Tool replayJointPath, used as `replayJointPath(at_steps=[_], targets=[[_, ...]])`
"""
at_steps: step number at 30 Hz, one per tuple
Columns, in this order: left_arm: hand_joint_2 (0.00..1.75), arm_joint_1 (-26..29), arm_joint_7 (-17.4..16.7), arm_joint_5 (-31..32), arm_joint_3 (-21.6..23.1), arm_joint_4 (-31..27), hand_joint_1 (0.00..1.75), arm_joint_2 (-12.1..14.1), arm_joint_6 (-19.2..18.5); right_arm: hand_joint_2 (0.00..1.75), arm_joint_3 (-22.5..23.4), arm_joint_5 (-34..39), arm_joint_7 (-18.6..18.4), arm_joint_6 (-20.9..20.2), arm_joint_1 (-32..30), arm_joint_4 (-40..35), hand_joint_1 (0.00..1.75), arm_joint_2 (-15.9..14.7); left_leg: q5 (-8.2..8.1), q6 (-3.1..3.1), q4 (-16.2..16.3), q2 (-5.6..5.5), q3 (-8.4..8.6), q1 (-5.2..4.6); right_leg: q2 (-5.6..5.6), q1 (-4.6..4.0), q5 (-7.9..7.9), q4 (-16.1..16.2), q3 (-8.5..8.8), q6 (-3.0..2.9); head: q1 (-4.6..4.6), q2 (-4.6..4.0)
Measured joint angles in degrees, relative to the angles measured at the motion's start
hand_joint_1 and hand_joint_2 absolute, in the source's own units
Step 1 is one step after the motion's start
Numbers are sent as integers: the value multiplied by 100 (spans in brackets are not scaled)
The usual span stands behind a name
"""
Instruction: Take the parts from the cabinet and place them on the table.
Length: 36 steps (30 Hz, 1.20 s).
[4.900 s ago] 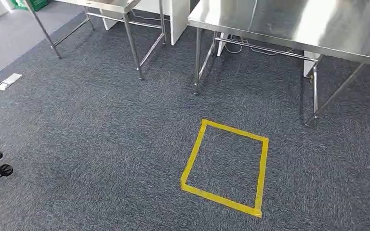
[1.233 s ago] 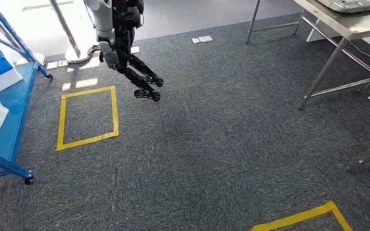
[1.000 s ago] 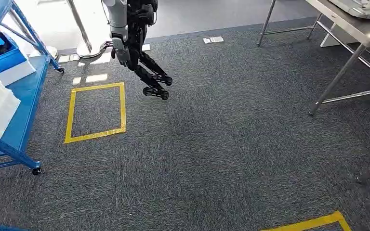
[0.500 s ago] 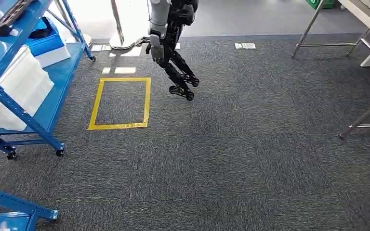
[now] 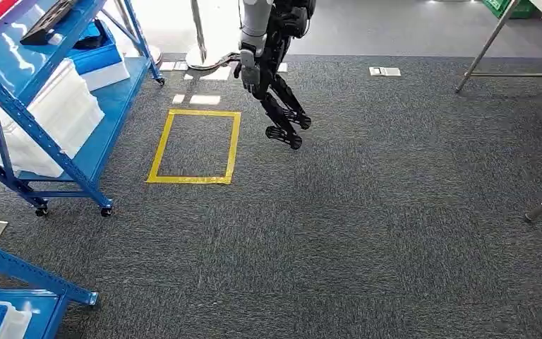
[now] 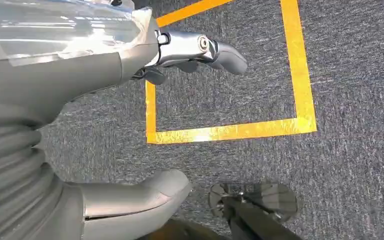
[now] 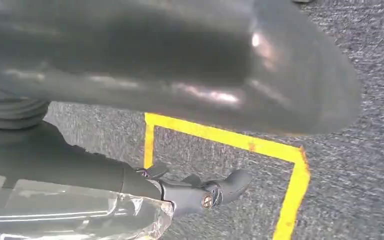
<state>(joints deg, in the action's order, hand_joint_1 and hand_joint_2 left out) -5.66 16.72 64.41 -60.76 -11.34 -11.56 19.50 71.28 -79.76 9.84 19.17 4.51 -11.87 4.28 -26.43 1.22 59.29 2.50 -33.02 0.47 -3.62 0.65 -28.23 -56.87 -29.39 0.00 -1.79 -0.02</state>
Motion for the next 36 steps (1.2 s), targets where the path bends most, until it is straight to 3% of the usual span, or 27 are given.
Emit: replayJointPath(at_steps=[1,4,5,6,8,10,11,12,13,15,16,17,19,20,21,22,23,25,26,27,28,29,30,31,32,35,36], targets=[[175,-16,0,20,9,0,0,2,-2,0,0,13,0,0,-1,0,0,0,-53,8,-142,121,63,-46,-26,-44,-24,-5,7,38,7,0],[175,-24,2,48,63,0,0,4,-15,0,2,76,6,15,3,0,0,11,-40,94,-155,-73,33,-104,-147,-15,-31,35,38,118,24,0],[175,-22,2,48,66,0,0,9,-15,0,4,79,20,24,7,0,0,17,4,143,-230,-132,54,-102,-196,-50,-37,54,68,167,13,0],[175,-12,4,48,79,0,0,2,-13,0,4,79,35,33,5,-2,0,9,72,176,-323,-165,130,-37,-86,-41,-100,-51,21,182,35,0],[175,-39,28,48,85,-2,0,15,-11,0,4,74,55,37,-12,0,0,28,111,242,-350,-264,117,-38,232,-28,-464,-785,-323,85,66,0],[175,-40,52,39,90,-2,0,13,-11,0,7,72,59,39,-33,0,0,31,116,250,-348,-391,106,-43,317,13,-768,-1639,-759,81,74,0],[175,-30,55,31,90,-2,0,15,-11,0,5,70,72,39,-41,0,0,31,116,249,-343,-457,107,-43,332,19,-787,-1836,-874,129,83,0],[175,-20,59,22,90,-2,0,18,-13,0,7,66,76,39,-42,0,0,31,113,243,-338,-522,116,-41,333,39,-690,-1713,-835,198,72,0],[175,-19,63,13,87,-2,0,22,-15,0,7,59,81,39,-35,0,0,28,108,233,-324,-595,120,-37,336,72,-503,-1349,-679,283,81,0],[175,-22,72,-2,87,-2,0,26,-20,0,7,50,96,39,-23,0,0,24,72,170,-255,-730,114,-16,468,159,-79,-321,-192,433,83,0],[175,-27,77,-18,85,-2,0,37,-20,0,7,39,101,39,-13,0,0,31,33,107,-172,-779,71,-57,600,154,-50,-65,-126,437,96,0],[175,-29,81,-37,83,-2,0,46,-20,0,4,20,107,39,-3,0,0,39,0,67,-151,-837,42,-52,568,135,-25,-81,-131,324,79,0],[175,-4,83,-92,74,0,0,55,-13,0,0,-29,112,37,7,0,0,48,16,24,-176,-883,40,-23,499,81,-27,-90,-108,238,63,0],[175,10,83,-103,70,0,0,59,-9,0,-4,-48,114,37,12,0,0,50,27,2,-159,-914,20,2,451,134,2,-77,-73,185,55,0],[175,25,83,-123,66,0,0,68,-7,0,-7,-50,114,39,31,0,0,63,-22,-10,-94,-821,7,16,403,144,26,-60,-73,147,63,0],[175,24,83,-133,66,0,0,66,-2,0,-7,-57,114,39,29,0,0,61,-212,-33,141,-553,-105,-5,371,131,30,-59,-69,111,33,0],[175,15,83,-138,63,0,0,66,-2,0,-7,-59,114,39,25,0,0,59,-450,-56,533,-413,-292,3,322,109,15,-60,-70,86,6,0],[175,3,83,-140,63,0,0,66,-2,0,-7,-61,111,39,1,0,0,61,-817,-85,1375,-306,-721,19,194,73,0,-61,-76,63,15,0],[175,8,83,-142,61,0,0,66,-2,0,-7,-63,111,39,-1,0,0,61,-870,-89,1636,-283,-863,19,129,64,-7,-62,-78,55,13,0],[175,19,87,-151,55,0,0,66,-4,0,-7,-66,111,39,4,0,0,63,-774,-85,1601,-269,-857,21,75,61,-10,-62,-74,53,18,0],[175,28,101,-155,52,0,0,66,-13,0,-9,-66,114,39,11,0,0,72,-570,-73,1309,-255,-718,21,24,61,-18,-62,-73,45,13,0],[175,29,125,-155,52,0,0,68,-17,0,-9,-64,116,39,17,0,0,83,-319,-55,816,-210,-455,20,-22,61,-23,-61,-55,44,13,0],[175,21,147,-146,52,-2,0,77,-20,0,-9,-59,120,42,23,0,0,96,-112,-28,278,-67,-156,15,-62,60,-39,-62,-37,61,15,0],[175,6,155,-140,52,-2,0,79,-22,0,-9,-57,122,44,26,0,0,98,-90,3,-67,194,27,-9,-99,28,-49,-62,-24,76,9,0],[175,-14,157,-140,52,-2,0,90,-24,0,-9,-55,127,46,24,0,0,107,-83,3,-76,117,17,-37,-137,-15,-78,-67,-22,122,22,0],[175,-12,160,-129,52,-2,0,105,-28,0,-9,-46,133,46,44,0,0,111,-76,89,-98,-65,-6,-101,-279,4,-73,-21,27,217,33,0],[175,-11,155,-118,52,0,0,107,-33,0,-9,-46,136,50,52,0,0,118,6,162,-215,-140,74,-22,-295,-38,-123,-58,6,255,28,0]])
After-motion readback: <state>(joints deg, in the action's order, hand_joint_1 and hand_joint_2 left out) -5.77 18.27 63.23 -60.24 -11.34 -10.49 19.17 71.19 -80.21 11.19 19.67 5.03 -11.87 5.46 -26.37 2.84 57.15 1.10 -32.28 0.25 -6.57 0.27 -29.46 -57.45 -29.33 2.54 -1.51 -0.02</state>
